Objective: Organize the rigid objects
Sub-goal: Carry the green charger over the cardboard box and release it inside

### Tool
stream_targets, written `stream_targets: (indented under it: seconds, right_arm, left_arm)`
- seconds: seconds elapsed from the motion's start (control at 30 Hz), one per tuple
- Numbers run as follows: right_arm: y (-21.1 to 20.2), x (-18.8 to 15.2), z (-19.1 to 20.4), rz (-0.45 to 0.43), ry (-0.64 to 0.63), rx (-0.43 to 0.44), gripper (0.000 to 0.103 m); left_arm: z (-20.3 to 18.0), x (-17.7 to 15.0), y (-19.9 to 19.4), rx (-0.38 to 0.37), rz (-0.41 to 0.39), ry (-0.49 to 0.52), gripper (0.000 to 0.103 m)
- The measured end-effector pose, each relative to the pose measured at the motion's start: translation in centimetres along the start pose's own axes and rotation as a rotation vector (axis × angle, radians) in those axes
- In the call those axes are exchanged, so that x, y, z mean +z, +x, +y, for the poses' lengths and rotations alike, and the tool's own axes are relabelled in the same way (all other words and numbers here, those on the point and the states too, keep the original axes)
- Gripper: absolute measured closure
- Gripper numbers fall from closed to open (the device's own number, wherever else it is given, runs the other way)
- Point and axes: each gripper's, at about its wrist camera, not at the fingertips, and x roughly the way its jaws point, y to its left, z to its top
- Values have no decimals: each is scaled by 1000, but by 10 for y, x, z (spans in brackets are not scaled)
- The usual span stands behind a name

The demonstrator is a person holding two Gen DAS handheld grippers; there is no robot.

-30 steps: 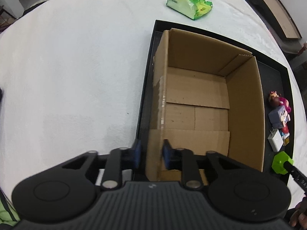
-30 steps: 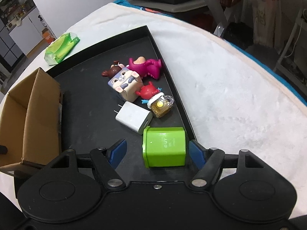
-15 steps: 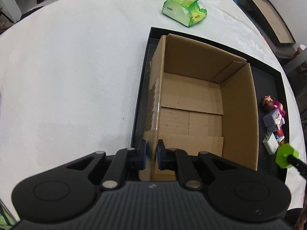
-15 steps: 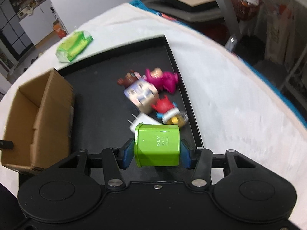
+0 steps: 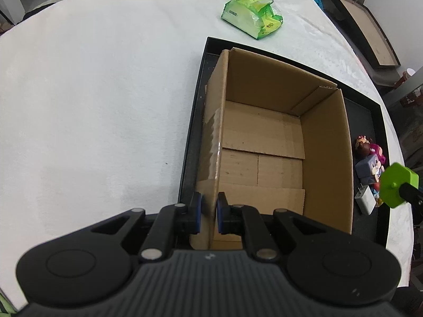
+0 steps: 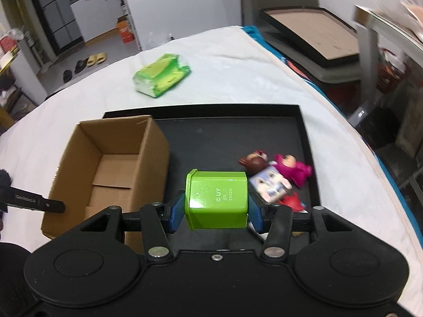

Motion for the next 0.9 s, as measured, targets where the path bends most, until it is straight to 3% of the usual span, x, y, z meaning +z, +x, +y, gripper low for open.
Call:
stream_targets:
  seconds: [0.9]
  right_arm:
    - [24, 41, 141, -4, -284, 54, 54]
  left_arm:
    - [22, 1, 4, -119, -2, -31, 90]
